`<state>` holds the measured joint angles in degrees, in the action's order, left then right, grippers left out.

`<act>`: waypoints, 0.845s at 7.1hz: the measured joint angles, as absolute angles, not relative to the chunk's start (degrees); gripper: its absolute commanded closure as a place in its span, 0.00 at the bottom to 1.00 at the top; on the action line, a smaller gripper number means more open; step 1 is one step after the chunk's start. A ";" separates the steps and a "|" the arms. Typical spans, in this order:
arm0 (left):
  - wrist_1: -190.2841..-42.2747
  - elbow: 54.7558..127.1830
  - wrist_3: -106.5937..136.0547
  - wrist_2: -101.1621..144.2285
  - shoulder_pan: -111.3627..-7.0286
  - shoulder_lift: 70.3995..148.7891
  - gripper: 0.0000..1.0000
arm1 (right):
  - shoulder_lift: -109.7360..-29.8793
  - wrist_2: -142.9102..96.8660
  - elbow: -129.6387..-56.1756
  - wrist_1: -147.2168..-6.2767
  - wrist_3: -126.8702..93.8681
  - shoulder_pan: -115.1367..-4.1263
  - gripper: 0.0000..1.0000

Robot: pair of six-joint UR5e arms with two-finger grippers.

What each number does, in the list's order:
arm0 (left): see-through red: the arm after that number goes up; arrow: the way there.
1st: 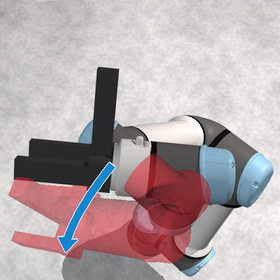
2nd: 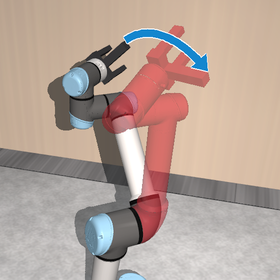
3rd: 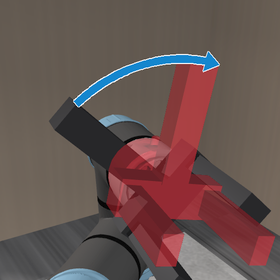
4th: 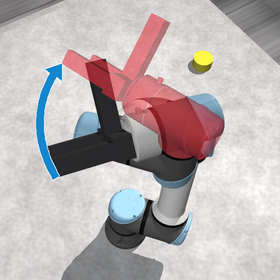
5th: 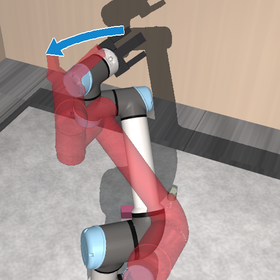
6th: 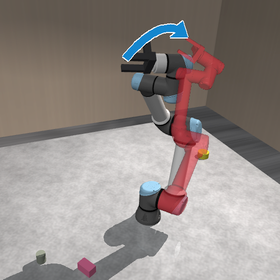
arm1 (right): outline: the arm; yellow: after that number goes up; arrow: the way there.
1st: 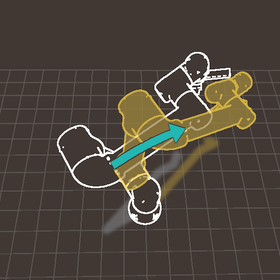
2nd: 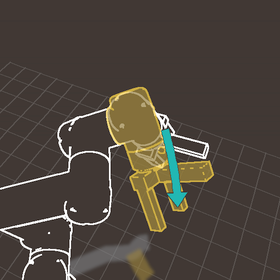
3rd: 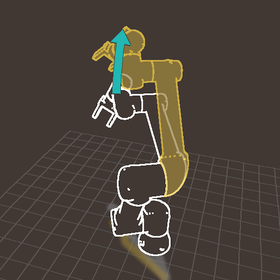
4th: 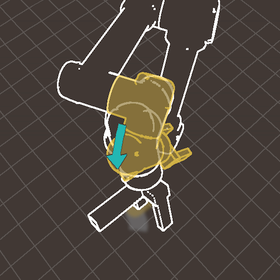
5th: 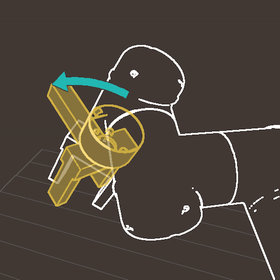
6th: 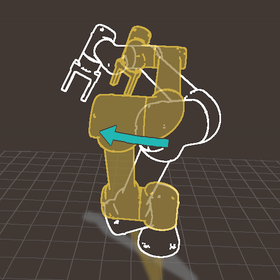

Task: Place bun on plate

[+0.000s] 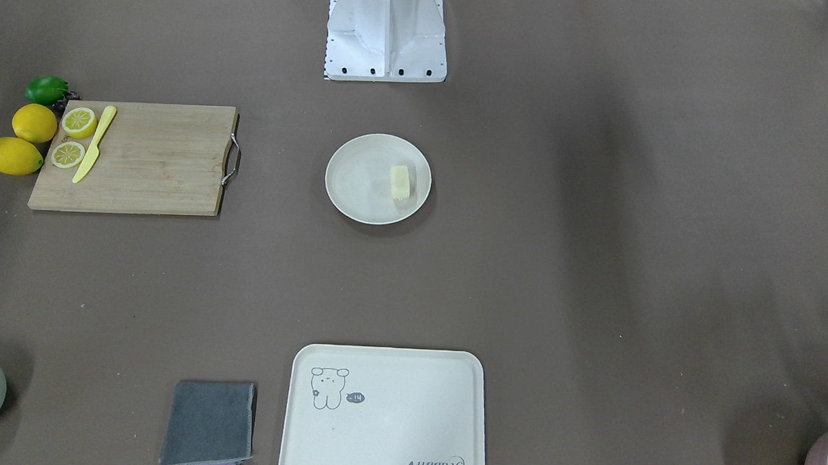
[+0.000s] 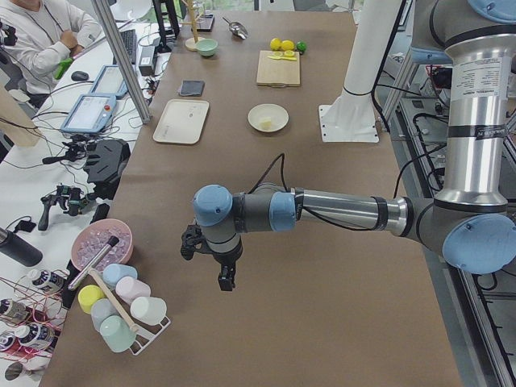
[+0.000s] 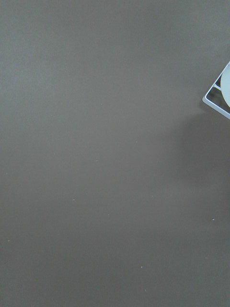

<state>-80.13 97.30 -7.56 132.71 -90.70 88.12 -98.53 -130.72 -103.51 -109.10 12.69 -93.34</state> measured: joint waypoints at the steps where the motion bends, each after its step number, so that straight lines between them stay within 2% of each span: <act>1: -80.14 97.31 -7.56 132.71 -90.70 88.14 0.02 | -98.45 -130.65 -103.73 -109.08 12.70 -93.34 0.00; 6: -80.15 97.37 -7.47 132.57 -90.70 88.08 0.02 | -98.43 -130.52 -104.76 -109.07 12.66 -93.34 0.00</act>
<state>-80.15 97.37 -7.47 132.57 -90.70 88.08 -98.43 -130.52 -104.76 -109.07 12.66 -93.34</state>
